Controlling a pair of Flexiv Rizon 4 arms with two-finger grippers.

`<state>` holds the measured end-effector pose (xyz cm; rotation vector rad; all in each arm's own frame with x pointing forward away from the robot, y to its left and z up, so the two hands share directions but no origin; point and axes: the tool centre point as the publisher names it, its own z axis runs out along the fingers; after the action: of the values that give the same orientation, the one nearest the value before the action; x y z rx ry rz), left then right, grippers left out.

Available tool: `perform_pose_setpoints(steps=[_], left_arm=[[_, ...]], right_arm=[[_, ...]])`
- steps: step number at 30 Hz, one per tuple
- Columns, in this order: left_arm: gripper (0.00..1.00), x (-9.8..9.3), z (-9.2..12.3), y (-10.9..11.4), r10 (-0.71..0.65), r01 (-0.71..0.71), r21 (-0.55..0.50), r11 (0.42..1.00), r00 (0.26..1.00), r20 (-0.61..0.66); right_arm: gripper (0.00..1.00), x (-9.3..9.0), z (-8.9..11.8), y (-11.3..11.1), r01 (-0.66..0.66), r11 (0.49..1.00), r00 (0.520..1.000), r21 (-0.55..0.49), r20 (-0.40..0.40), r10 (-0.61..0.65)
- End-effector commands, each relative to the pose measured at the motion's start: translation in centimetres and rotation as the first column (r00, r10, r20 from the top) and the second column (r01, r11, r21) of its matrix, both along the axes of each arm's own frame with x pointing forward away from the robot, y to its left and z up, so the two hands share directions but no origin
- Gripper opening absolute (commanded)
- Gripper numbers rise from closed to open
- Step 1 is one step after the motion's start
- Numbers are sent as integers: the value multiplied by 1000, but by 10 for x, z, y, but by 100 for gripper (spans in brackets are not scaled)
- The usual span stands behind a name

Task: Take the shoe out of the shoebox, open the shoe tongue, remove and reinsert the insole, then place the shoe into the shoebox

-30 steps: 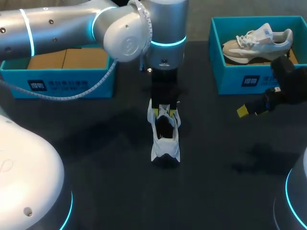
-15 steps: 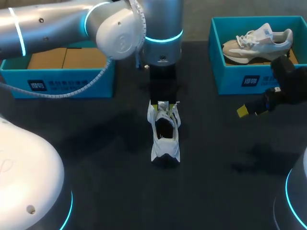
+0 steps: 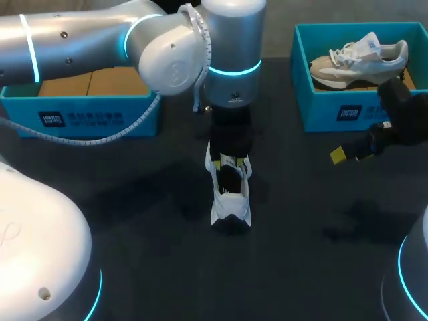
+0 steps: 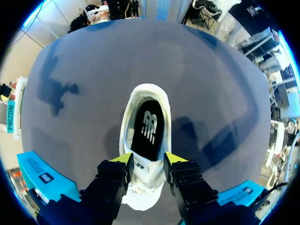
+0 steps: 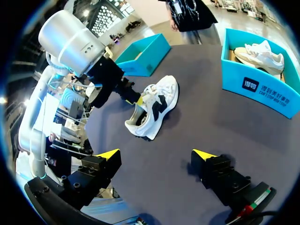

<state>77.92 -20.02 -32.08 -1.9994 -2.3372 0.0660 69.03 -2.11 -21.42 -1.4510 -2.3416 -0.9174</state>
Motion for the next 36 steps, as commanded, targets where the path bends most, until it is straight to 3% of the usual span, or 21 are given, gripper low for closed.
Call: perform_pose_setpoints(steps=[1, 9, 10, 12, 20, 24, 28, 29, 36], left_arm=[[40, -5, -5, 4, 37, -37, 4, 999, 999, 6], [40, -12, 11, 12, 301, -301, -26, 953, 953, 33], [32, -13, 14, 13, 336, -334, -32, 942, 941, 47], [29, -17, 18, 16, 393, -391, -58, 919, 919, 40], [47, -27, 23, 41, 622, -613, -137, 778, 783, 25], [53, -33, 24, 51, 634, -626, -147, 766, 773, 12], [73, -40, 29, 57, 625, -618, -135, 775, 781, 13], [100, -42, 30, 57, 624, -618, -136, 775, 781, 6], [100, -42, 30, 57, 624, -618, -136, 775, 781, 6]], right_arm=[[100, 0, 0, 0, 1, 1000, 1000, -2, -1, -1], [100, 0, 0, 0, 1, 1000, 1000, -2, -1, -1], [100, 0, 0, 0, 1, 1000, 1000, -2, -1, -1], [100, 0, 0, 0, 1, 1000, 1000, -2, -1, -1], [100, 0, 0, 0, 1, 1000, 1000, -2, -1, -1], [100, 0, 0, 0, 1, 1000, 1000, -2, -1, -1], [100, 0, 0, 0, 1, 1000, 1000, -2, -1, -1], [100, 0, 0, 0, 1, 1000, 1000, -2, -1, -1], [100, 0, 0, 0, 1, 1000, 1000, -2, -1, -1]])
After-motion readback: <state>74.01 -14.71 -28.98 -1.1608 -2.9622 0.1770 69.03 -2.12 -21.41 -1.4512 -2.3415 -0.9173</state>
